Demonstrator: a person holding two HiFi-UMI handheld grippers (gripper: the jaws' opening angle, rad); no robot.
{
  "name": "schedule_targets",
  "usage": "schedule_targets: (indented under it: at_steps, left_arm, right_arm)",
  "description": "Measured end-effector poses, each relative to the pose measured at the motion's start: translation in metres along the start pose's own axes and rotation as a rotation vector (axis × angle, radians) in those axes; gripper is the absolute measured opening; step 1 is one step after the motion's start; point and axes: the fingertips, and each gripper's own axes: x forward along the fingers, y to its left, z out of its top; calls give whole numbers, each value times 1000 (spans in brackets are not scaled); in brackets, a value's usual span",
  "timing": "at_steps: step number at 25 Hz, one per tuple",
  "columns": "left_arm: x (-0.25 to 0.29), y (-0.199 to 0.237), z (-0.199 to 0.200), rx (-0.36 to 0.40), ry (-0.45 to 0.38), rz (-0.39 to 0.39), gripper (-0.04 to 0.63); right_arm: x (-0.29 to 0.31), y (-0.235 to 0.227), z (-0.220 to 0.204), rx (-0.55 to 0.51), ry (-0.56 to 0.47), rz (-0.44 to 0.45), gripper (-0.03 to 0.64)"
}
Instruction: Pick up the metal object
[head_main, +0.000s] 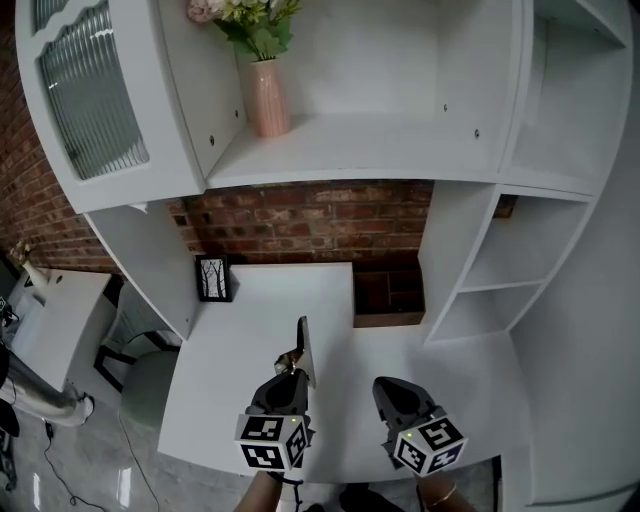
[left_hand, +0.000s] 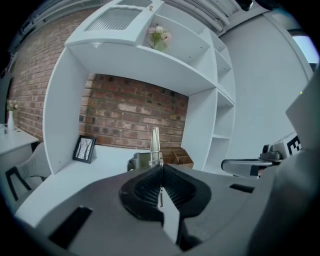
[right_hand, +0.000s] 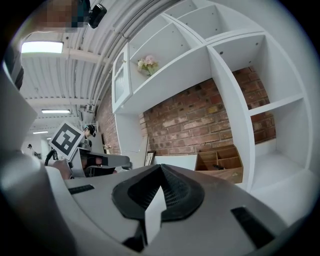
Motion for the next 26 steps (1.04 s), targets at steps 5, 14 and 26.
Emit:
schedule_targets:
  at_steps: [5, 14, 26]
  left_arm:
    - [-19, 7, 0, 21, -12, 21, 11]
    - [-49, 15, -2, 61, -32, 37, 11]
    - [-89, 31, -16, 40, -37, 31, 11]
  right_arm:
    - [-2, 13, 3, -64, 8, -4, 5]
    - [-8, 38, 7, -116, -22, -19, 5]
    - [-18, 78, 4, -119, -52, -37, 5]
